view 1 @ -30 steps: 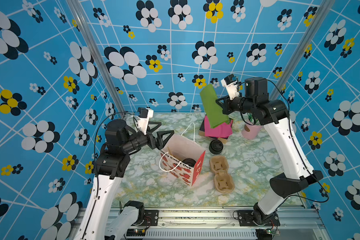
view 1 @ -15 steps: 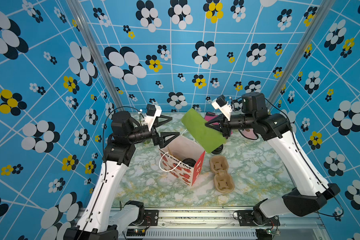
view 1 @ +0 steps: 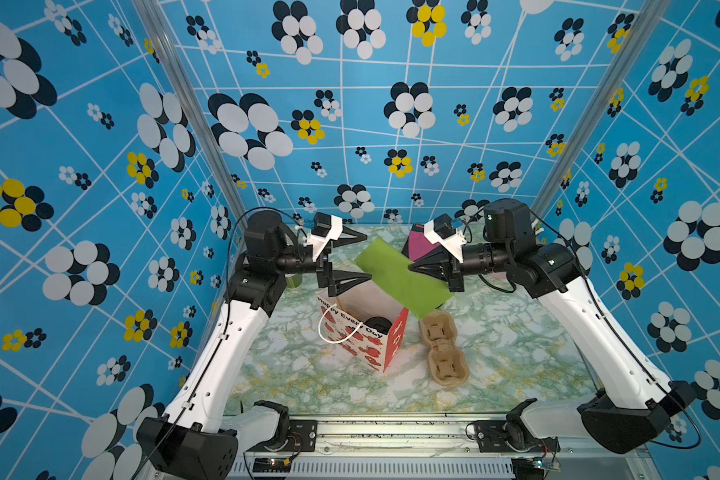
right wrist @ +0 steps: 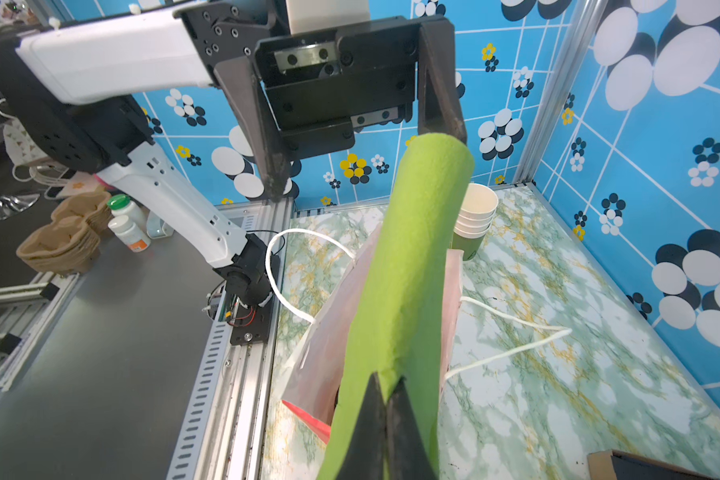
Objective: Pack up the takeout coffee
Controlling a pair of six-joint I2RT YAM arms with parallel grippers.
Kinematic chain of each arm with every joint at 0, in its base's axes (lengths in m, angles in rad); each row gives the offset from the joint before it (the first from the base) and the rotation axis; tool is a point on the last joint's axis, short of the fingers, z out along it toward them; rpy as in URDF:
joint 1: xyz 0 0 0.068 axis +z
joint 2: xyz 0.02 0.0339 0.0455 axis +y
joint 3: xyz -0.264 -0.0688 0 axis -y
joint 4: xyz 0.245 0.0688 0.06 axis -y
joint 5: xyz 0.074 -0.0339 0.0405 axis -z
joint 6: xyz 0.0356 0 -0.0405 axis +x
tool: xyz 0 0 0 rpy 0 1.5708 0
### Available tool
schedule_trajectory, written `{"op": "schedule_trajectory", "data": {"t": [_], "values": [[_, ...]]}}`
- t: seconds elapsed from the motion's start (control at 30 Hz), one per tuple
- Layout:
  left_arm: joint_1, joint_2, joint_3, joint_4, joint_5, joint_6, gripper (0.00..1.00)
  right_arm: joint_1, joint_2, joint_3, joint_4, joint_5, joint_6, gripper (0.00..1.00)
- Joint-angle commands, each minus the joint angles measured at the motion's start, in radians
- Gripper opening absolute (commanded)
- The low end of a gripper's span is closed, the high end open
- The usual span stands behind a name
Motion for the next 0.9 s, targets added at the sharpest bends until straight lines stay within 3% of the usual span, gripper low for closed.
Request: {"op": "schedule_trajectory", "data": {"t": [0.0, 0.2, 0.43, 0.63, 0.77, 0.87], "values": [[-0.01, 0.026, 0.042, -0.039, 0.058, 0.087, 0.99, 0.018, 0.018, 0.022, -0.071, -0.003, -0.118, 0.0], [-0.019, 0.06, 0.076, -0.124, 0.068, 0.184, 0.99, 0.038, 0.043, 0.053, -0.154, 0.017, -0.213, 0.0], [-0.031, 0.09, 0.089, -0.172, 0.084, 0.233, 0.99, 0.057, 0.038, 0.053, -0.161, 0.041, -0.245, 0.0], [-0.044, 0.116, 0.117, -0.31, 0.077, 0.317, 0.98, 0.062, 0.025, 0.054, -0.128, 0.04, -0.236, 0.0], [-0.06, 0.115, 0.114, -0.317, 0.072, 0.317, 0.78, 0.064, 0.019, 0.054, -0.112, 0.054, -0.232, 0.0], [-0.068, 0.103, 0.096, -0.327, 0.028, 0.331, 0.53, 0.064, 0.014, 0.049, -0.089, 0.055, -0.222, 0.0]]}}
